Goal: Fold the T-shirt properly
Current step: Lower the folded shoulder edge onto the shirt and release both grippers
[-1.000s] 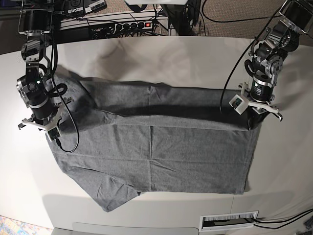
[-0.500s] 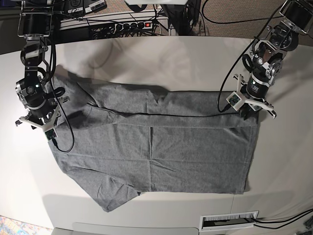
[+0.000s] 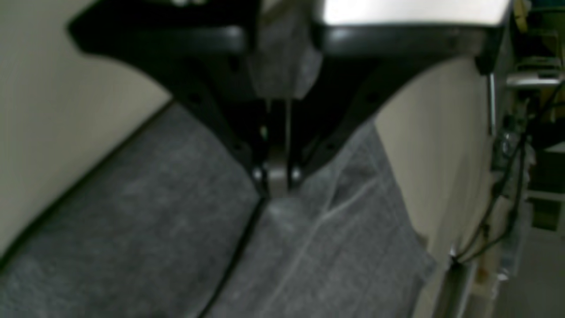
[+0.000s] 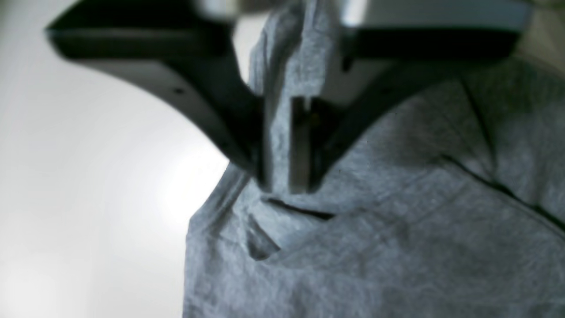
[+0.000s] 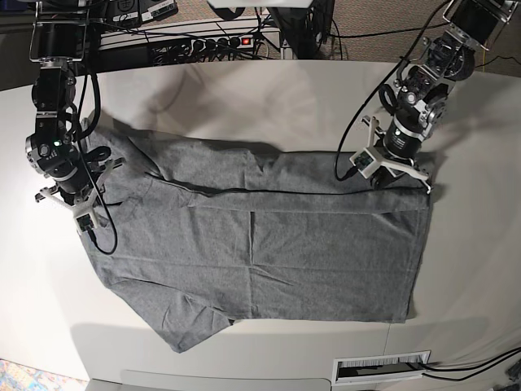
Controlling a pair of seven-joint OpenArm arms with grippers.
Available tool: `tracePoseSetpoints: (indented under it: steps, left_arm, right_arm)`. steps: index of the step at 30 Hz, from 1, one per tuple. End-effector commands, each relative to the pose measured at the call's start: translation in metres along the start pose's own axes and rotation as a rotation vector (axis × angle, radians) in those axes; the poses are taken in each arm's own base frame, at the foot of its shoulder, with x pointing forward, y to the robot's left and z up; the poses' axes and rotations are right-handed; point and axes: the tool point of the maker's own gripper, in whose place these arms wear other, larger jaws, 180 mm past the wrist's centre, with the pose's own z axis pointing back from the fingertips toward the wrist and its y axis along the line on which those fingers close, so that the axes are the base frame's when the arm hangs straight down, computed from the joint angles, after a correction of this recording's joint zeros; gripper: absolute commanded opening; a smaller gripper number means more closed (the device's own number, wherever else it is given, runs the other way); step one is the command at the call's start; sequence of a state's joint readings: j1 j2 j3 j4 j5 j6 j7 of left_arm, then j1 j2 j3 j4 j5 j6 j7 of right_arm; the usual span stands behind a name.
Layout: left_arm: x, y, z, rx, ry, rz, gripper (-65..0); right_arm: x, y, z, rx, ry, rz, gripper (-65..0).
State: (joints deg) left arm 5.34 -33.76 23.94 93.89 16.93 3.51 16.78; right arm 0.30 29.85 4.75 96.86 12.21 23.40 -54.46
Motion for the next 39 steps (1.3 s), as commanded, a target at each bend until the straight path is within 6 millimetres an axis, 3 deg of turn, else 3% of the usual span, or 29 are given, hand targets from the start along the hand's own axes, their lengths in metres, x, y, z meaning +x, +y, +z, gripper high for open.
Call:
tracePoseSetpoints:
  steps: [1,11,18,25,30,39]
  left_arm:
    - [0.010,0.015,0.000,0.040,-0.038,-0.010,-65.0]
    - [0.010,-0.019,0.000,-0.174,-0.034,-0.036,-65.0]
    - [-0.017,-0.031,0.009,-0.313,0.047,-0.129,-65.0]
    - [-0.043,-0.047,0.026,-0.482,0.132,-0.160,-65.0]
    - [-0.052,-0.064,0.041,-0.614,0.176,-0.117,-65.0]
    - [-0.072,-0.086,0.079,-0.842,0.292,-0.025,-65.0]
  right_arm:
    - [0.015,-0.012,0.006,-0.024,-0.045,0.002,-64.6]
    - [-0.002,0.025,-0.007,0.076,-0.014,-0.008,-65.0]
    - [-0.035,0.026,-0.014,0.103,0.119,0.049,-65.0]
    - [-0.070,0.040,-0.005,0.197,0.308,0.119,-65.0]
    - [-0.084,0.044,0.002,0.239,0.353,0.107,-65.0]
    - [-0.152,0.031,0.029,0.240,0.557,0.177,-65.0]
